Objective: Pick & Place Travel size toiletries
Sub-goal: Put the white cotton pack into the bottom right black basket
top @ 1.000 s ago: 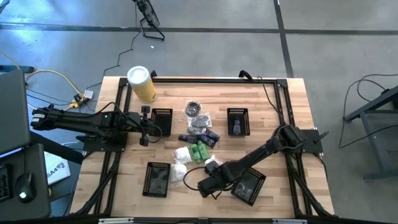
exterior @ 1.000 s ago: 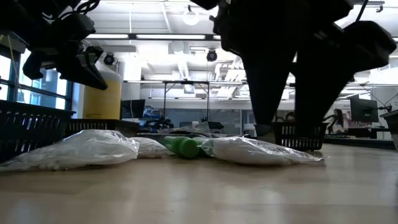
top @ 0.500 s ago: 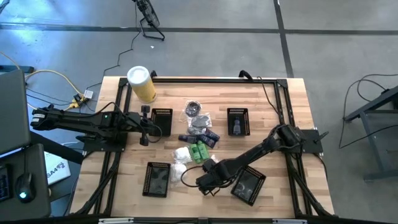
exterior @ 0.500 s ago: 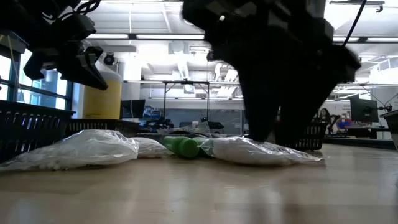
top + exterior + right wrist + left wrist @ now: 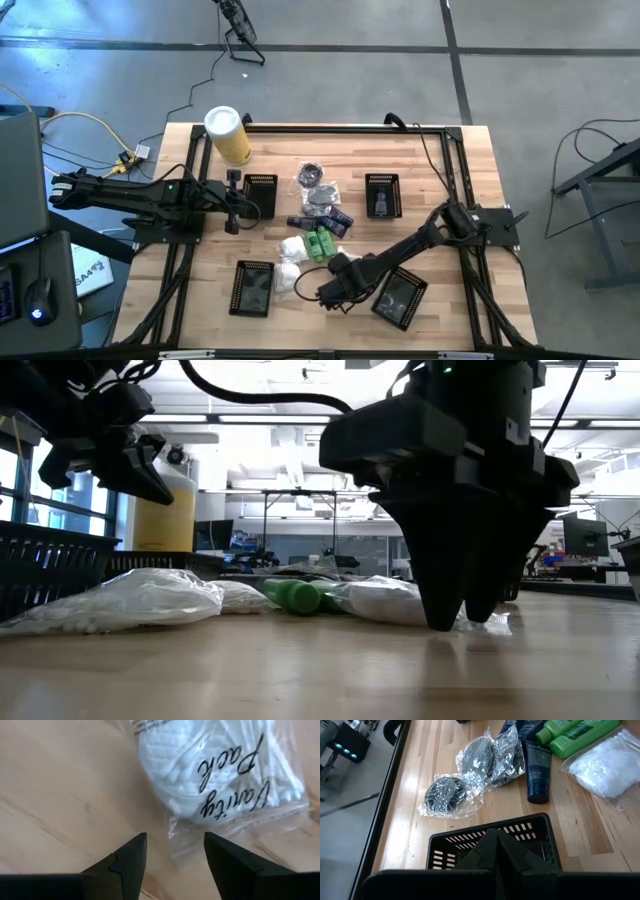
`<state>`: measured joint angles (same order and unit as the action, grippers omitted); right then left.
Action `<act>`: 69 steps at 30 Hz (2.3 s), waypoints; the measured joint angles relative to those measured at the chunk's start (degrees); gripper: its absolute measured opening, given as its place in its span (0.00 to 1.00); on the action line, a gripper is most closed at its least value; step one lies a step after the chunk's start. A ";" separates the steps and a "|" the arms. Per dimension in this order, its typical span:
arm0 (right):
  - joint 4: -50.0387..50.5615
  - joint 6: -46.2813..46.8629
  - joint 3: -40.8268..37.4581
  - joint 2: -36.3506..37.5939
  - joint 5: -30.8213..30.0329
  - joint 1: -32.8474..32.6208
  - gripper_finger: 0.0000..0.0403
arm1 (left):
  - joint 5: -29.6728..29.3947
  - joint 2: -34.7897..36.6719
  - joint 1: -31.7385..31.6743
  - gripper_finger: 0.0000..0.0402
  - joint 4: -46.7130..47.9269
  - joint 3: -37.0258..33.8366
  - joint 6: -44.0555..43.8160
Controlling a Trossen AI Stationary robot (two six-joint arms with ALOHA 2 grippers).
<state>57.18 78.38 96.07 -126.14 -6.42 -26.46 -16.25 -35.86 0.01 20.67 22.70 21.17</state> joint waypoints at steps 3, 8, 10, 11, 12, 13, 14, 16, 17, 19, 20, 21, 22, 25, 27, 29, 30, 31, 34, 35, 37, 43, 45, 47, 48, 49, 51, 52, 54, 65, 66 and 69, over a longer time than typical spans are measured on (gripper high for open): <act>0.51 -0.02 0.00 0.33 -0.76 0.00 0.48 | 0.00 0.00 0.00 0.00 -0.03 0.00 0.00; 0.48 -0.22 0.00 0.35 -2.05 0.00 0.48 | 0.00 0.00 0.00 0.00 -0.03 0.00 0.00; 0.47 -0.41 0.00 0.35 -3.18 0.00 0.48 | 0.00 0.00 0.00 0.00 -0.03 0.00 0.00; 0.49 -0.43 0.00 0.35 -4.10 0.00 0.48 | 0.00 0.00 0.00 0.00 -0.03 0.00 0.00; 0.49 -0.43 0.00 0.35 -5.01 0.01 0.48 | 0.00 0.00 0.00 0.00 -0.03 0.00 0.00; 0.47 -0.41 0.00 0.35 -5.76 0.13 0.48 | 0.00 0.00 0.00 0.00 -0.03 0.00 0.00; 0.49 -0.43 0.00 0.35 -6.32 0.25 0.48 | 0.00 0.00 0.00 0.00 -0.03 0.00 0.00; 0.51 -0.44 0.00 0.35 -6.83 0.58 0.48 | 0.00 0.00 0.00 0.00 -0.03 0.00 0.00; 0.49 -0.43 0.00 0.35 -6.88 0.79 0.48 | 0.00 0.00 0.00 0.00 -0.03 0.00 0.00; 0.49 -0.45 0.00 0.35 -6.96 1.35 0.48 | 0.00 0.00 0.00 0.00 -0.03 0.00 0.00; 0.49 -0.51 0.00 0.35 -6.97 1.60 0.48 | 0.00 0.00 0.00 0.00 -0.03 0.00 0.00; 0.49 -0.59 0.00 0.35 -6.97 1.84 0.48 | 0.00 0.00 0.01 0.00 -0.03 0.00 0.00; 0.49 -0.61 0.00 0.35 -6.95 2.07 0.48 | 0.00 0.00 0.00 0.00 -0.03 0.00 0.00; 0.47 -0.64 0.00 0.35 -6.95 2.58 0.46 | 0.00 0.00 0.02 0.00 -0.01 0.00 0.00; 0.45 -0.63 0.00 0.35 -6.95 2.67 0.43 | 0.00 0.00 0.00 0.00 -0.03 0.00 0.00; 0.33 -0.76 0.00 0.35 -6.97 2.67 0.37 | 0.00 0.00 0.00 0.00 -0.02 0.00 0.00; 0.10 -1.16 0.00 0.35 -6.97 2.63 0.34 | 0.00 0.00 0.00 0.00 -0.03 0.00 0.00; -0.28 -1.79 0.00 0.35 -6.88 2.62 0.30 | 0.00 0.00 0.00 0.00 -0.01 0.00 0.00; -1.21 -2.39 0.00 0.37 -6.75 2.61 0.18 | 0.00 0.00 0.00 0.00 -0.03 0.00 0.00; -1.35 -2.61 0.00 0.37 -6.75 2.58 0.14 | 0.00 0.00 0.00 0.00 0.00 0.00 0.00; -1.64 -3.34 0.00 0.37 -6.66 2.58 0.06 | 0.01 0.00 0.00 0.00 0.00 0.00 0.00; -1.74 -3.69 0.00 0.88 -6.51 2.47 0.01 | 0.02 0.00 0.00 0.00 0.00 0.00 0.00; -1.76 -3.69 0.00 1.54 -6.55 2.49 0.01 | 0.02 0.00 0.00 0.00 0.00 0.00 0.00; -1.35 -3.69 0.00 2.68 -6.57 2.47 0.01 | 0.02 0.00 0.00 0.00 0.00 0.00 0.00; -1.25 -3.67 0.00 3.45 -6.68 2.47 0.01 | 0.02 0.00 0.00 0.00 0.00 0.00 0.00; -1.16 -3.68 0.00 4.32 -6.96 2.47 0.01 | 0.02 -0.02 0.01 0.00 0.00 0.00 0.00; -0.84 -3.69 0.00 5.99 -7.98 2.47 0.01 | 0.02 -0.02 0.00 0.00 -0.02 0.00 0.00; -0.84 -3.69 0.00 6.73 -8.44 2.47 0.01 | 0.02 -0.02 0.00 0.00 -0.03 0.00 0.00; -0.40 -3.68 0.00 8.73 -9.26 2.47 0.01 | 0.02 -0.02 0.00 0.00 -0.01 0.00 0.00; 3.05 -2.97 0.00 22.51 -8.23 1.85 0.01 | 0.04 -0.02 0.00 0.00 -0.01 0.00 -0.02; 3.50 -2.86 0.00 23.62 -8.09 1.51 0.01 | 0.04 -0.02 0.00 0.00 0.02 0.00 0.00; 5.00 -1.53 0.00 26.96 -8.13 0.58 0.01 | 0.04 -0.02 0.00 0.00 0.01 0.00 0.00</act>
<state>62.18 76.86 96.07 -99.18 -14.55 -25.87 -16.21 -35.88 0.01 20.68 22.70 21.17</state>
